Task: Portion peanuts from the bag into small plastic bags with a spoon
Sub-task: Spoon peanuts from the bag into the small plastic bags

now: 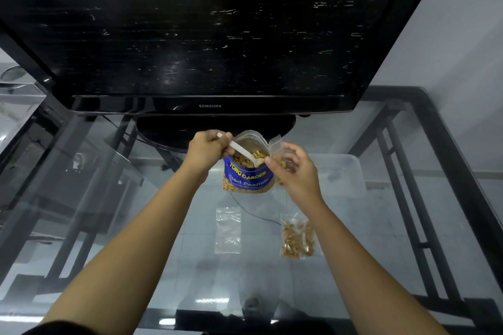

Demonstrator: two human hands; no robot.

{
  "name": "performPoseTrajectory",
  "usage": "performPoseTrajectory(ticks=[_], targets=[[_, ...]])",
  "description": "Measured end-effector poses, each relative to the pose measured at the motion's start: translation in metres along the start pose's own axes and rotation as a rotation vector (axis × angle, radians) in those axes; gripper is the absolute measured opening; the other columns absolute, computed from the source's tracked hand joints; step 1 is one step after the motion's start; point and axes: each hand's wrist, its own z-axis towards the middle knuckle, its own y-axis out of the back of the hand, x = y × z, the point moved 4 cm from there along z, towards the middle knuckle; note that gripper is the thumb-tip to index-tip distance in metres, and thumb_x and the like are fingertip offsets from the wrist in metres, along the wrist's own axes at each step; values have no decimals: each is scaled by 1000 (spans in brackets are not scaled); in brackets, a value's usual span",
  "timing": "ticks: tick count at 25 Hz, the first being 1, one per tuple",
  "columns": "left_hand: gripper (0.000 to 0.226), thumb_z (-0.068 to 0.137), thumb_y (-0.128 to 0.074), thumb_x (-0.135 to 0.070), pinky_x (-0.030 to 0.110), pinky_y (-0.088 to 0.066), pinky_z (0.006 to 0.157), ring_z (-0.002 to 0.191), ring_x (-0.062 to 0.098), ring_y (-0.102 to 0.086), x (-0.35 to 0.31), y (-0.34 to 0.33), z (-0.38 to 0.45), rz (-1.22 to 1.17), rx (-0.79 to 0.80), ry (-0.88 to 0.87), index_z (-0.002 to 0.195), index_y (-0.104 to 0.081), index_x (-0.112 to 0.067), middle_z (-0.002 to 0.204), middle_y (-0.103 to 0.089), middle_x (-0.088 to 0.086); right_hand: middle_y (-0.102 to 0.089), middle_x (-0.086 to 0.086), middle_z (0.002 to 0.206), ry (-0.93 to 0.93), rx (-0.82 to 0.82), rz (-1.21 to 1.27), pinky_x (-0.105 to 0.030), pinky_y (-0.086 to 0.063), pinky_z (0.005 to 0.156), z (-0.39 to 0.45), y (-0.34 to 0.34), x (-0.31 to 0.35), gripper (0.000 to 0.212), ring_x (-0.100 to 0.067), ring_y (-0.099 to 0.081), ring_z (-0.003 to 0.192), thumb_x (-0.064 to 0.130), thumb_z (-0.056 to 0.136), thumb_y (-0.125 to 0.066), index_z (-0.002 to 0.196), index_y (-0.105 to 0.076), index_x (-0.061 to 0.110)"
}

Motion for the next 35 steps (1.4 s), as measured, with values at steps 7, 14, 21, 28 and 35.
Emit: performPoseTrajectory(ticks=[7,14,21,28,35], targets=[[24,97,-45,-21,18,-44,56,57,9,-48,10,13,9,-258,-84,148,81,-59,-10,63,-52,3,-62,3,108,35,-32,-122,-14,-53,66,0,9,11,46,-10,-60,97,36,74,-74,115,-53,28],[24,98,-43,-20,19,-39,54,56,8,-45,-9,38,20,-308,-149,118,80,-56,-12,63,-47,1,-66,3,97,292,-39,-690,-30,-53,69,9,4,34,50,-14,-61,81,44,71,-75,111,-59,20],[25,97,-44,-19,16,-38,50,55,7,-45,-42,40,24,-259,-92,25,76,-57,-13,63,-47,0,-69,3,93,314,-47,-648,-33,-54,66,14,-10,38,46,-14,-63,79,47,70,-73,107,-59,23],[24,94,-49,-27,25,-45,63,62,10,-54,-94,7,4,199,72,-274,75,-62,-20,70,-61,5,-69,10,97,199,-13,-440,-34,-56,70,9,-22,33,48,-8,-65,86,47,68,-76,108,-56,32],[20,94,-51,-29,9,-41,59,61,-3,-54,-155,-2,-43,595,126,-725,87,-64,-15,66,-62,-6,-69,4,108,140,213,-35,-28,-51,87,0,-16,25,61,-11,-63,104,16,79,-71,128,-38,30]])
